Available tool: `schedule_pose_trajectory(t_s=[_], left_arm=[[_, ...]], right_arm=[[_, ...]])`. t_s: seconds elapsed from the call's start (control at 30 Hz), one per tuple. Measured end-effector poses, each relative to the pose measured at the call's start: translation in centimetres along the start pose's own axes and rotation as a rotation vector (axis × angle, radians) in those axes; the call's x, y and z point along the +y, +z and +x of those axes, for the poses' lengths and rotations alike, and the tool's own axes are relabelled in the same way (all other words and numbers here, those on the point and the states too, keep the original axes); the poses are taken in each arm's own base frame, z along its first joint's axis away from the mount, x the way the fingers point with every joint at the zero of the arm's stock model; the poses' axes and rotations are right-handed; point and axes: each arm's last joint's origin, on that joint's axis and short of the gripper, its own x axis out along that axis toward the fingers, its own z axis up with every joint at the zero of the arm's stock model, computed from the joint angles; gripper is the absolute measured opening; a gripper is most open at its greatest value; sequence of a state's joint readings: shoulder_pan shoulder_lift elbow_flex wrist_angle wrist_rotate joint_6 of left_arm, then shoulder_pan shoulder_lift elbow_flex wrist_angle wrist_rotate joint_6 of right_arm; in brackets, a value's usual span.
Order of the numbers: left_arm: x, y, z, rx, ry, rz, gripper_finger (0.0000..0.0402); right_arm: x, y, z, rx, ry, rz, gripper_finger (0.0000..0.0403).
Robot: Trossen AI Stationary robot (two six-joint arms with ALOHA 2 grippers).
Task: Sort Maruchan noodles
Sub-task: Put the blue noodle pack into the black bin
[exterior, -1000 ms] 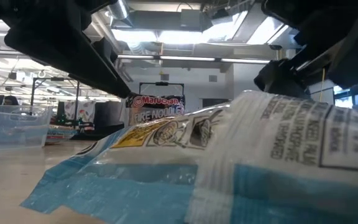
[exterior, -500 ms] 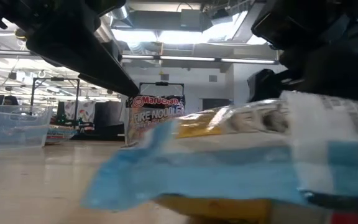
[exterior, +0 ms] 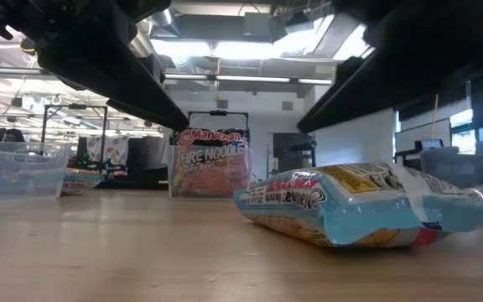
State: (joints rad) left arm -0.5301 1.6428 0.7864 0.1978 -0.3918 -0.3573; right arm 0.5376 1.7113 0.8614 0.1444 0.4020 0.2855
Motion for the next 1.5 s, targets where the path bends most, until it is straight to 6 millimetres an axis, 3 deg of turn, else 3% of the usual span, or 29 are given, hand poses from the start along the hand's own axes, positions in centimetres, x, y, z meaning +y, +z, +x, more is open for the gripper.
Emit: schedule_pose_trajectory(t_s=[0.1, 0.2, 0.4, 0.6, 0.8, 0.93, 1.1, 1.3, 1.5], left_arm=[[0.0, 0.0, 0.0, 0.0, 0.0, 0.0, 0.0176], [0.0, 0.0, 0.0, -0.002, 0.0, -0.001, 0.0176], [-0.2, 0.5, 0.0, -0.052, -0.019, -0.003, 0.0176], [-0.3, 0.7, 0.0, -0.072, -0.024, 0.021, 0.0176], [-0.3, 0.7, 0.0, -0.071, -0.024, 0.022, 0.0176], [-0.3, 0.7, 0.0, -0.071, -0.024, 0.022, 0.0176], [-0.2, 0.7, 0.0, -0.074, -0.007, 0.023, 0.0176], [-0.1, 0.8, 0.0, -0.096, 0.047, 0.018, 0.0176], [0.7, 0.9, 0.1, -0.131, 0.193, -0.029, 0.0176]], right_arm=[[0.5, -0.3, 0.0, 0.067, 0.164, 0.046, 0.0333], [0.6, -1.5, 0.9, 0.144, 0.173, 0.068, 0.0333], [0.4, -3.0, 2.4, 0.158, 0.02, 0.047, 0.0333], [-0.8, -2.4, 2.9, 0.054, -0.155, 0.014, 0.0333], [-3.6, -1.3, 3.9, -0.009, -0.262, 0.204, 0.0333], [-4.1, -0.1, 3.1, -0.002, -0.199, 0.243, 0.0333], [-3.8, 1.0, -0.1, 0.127, -0.152, 0.198, 0.0333], [-3.8, -0.8, -2.3, 0.312, -0.254, 0.086, 0.0333], [-4.3, -3.8, -0.8, 0.328, -0.317, 0.016, 0.0333]])
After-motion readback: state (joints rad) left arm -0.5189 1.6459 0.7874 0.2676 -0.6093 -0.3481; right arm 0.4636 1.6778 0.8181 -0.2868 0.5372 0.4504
